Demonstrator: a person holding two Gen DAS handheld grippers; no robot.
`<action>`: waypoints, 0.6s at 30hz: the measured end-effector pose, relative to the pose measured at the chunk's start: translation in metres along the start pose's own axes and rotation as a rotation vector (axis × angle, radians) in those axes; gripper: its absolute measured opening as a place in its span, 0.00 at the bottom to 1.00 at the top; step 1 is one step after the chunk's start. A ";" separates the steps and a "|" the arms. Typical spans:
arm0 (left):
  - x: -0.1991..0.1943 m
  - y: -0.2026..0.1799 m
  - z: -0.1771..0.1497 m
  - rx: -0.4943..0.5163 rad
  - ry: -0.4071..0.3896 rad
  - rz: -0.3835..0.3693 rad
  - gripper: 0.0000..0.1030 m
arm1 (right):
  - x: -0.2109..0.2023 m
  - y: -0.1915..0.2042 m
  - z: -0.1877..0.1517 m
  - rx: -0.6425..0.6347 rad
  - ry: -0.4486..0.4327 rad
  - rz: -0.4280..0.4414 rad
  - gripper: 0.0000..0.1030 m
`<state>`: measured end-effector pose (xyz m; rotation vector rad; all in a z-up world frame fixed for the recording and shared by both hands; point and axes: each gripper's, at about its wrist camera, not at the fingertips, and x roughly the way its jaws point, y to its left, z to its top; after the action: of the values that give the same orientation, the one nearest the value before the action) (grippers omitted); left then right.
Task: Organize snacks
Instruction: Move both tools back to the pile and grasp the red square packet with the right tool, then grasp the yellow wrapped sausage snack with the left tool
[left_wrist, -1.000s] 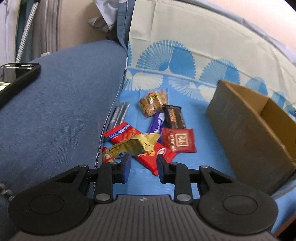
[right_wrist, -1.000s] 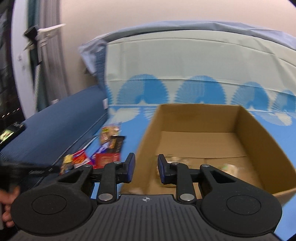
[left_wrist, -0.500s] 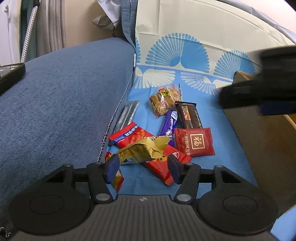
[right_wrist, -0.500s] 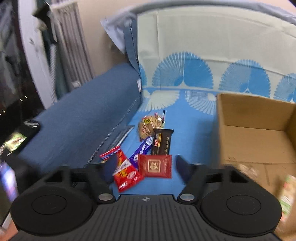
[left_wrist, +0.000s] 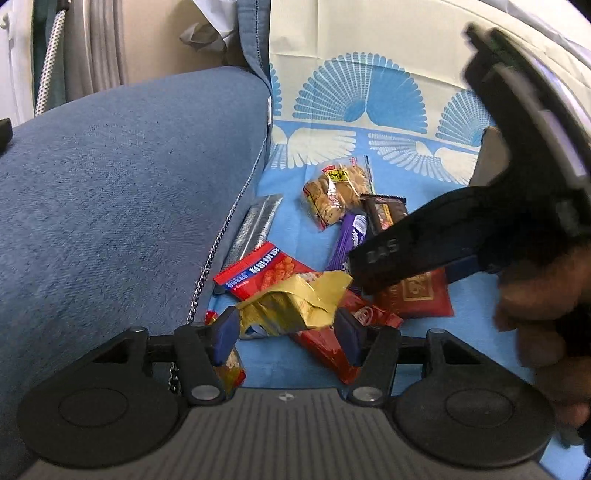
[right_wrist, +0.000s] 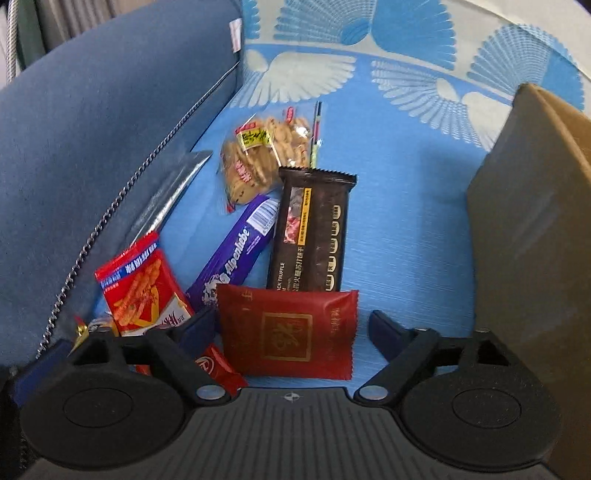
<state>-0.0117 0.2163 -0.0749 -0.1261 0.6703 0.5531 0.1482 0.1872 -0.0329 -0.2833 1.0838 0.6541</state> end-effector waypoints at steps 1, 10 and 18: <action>0.002 0.001 0.000 -0.006 -0.001 0.004 0.54 | -0.001 -0.003 -0.001 0.014 -0.001 0.012 0.70; -0.004 0.014 0.003 -0.075 -0.038 -0.033 0.24 | -0.062 -0.016 0.000 0.008 -0.093 0.033 0.61; -0.023 0.023 0.003 -0.117 -0.088 -0.123 0.15 | -0.149 -0.013 -0.022 -0.097 -0.205 0.100 0.61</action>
<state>-0.0367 0.2266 -0.0571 -0.2501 0.5409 0.4763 0.0949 0.1134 0.0873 -0.2407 0.8750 0.8089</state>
